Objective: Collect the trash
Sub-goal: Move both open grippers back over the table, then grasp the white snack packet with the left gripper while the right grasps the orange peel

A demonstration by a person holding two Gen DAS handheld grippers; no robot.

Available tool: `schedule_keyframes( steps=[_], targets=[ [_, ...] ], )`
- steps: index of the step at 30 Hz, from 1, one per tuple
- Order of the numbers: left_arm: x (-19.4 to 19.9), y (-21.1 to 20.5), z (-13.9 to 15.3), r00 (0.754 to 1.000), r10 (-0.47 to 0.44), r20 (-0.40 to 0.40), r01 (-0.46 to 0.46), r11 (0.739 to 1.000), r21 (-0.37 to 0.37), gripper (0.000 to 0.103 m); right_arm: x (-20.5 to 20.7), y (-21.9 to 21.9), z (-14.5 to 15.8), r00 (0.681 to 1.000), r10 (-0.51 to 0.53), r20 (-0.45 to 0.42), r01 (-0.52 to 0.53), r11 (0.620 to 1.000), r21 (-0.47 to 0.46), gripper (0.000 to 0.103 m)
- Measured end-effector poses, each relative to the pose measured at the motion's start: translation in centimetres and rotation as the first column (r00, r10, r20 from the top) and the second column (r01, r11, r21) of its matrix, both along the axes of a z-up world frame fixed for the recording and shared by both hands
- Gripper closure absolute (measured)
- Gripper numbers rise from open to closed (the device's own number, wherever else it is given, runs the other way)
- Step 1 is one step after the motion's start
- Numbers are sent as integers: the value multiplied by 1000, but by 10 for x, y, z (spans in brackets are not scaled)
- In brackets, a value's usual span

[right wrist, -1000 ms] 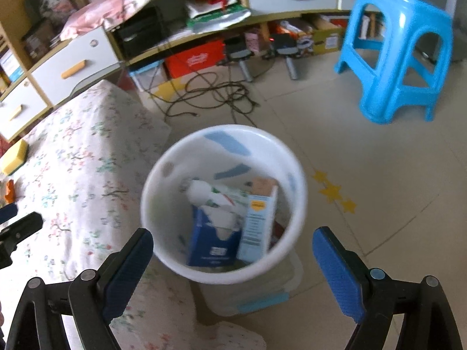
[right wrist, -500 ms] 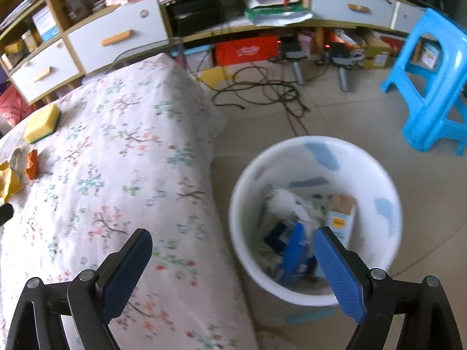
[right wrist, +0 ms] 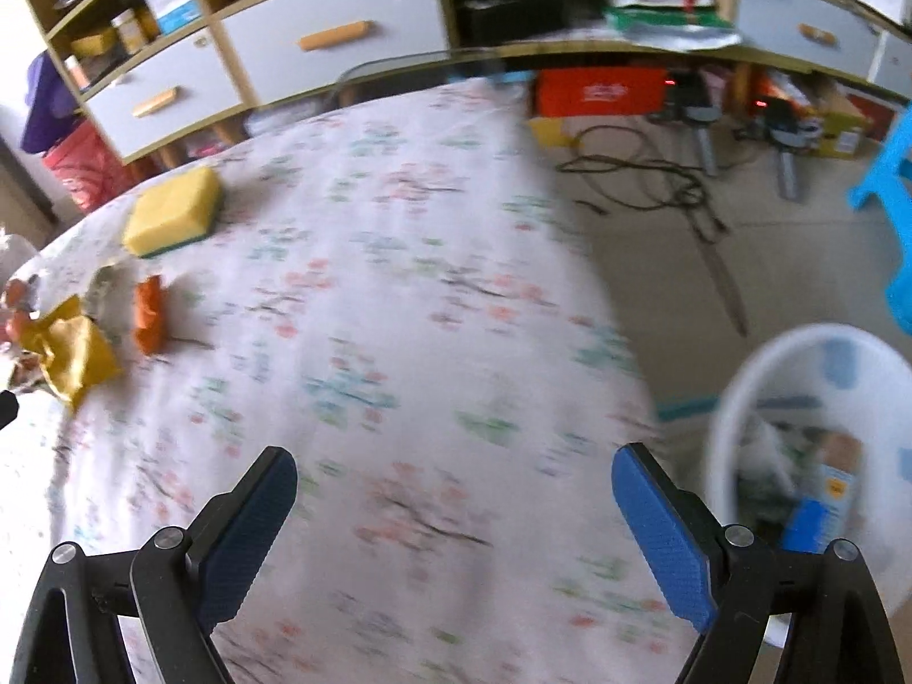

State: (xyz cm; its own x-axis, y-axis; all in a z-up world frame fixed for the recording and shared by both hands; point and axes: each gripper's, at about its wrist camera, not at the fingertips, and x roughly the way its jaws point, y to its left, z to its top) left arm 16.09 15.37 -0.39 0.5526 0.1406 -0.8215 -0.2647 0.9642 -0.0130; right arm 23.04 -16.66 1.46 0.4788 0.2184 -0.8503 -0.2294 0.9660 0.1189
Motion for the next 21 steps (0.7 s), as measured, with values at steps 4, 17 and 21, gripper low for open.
schedule_keyframes(
  steps=[4, 17, 21],
  targets=[
    [3, 23, -6, 999, 38, -30, -38, 999, 0, 0, 10, 38, -2, 999, 42, 3, -42, 998, 55, 10],
    [12, 76, -37, 993, 106, -48, -116, 943, -311, 56, 40, 145, -39, 983, 171, -60, -167, 983, 72, 16],
    [16, 80, -40, 995, 100, -27, -103, 924, -367, 75, 48, 173, -54, 971, 229, -72, -220, 969, 112, 26]
  ],
)
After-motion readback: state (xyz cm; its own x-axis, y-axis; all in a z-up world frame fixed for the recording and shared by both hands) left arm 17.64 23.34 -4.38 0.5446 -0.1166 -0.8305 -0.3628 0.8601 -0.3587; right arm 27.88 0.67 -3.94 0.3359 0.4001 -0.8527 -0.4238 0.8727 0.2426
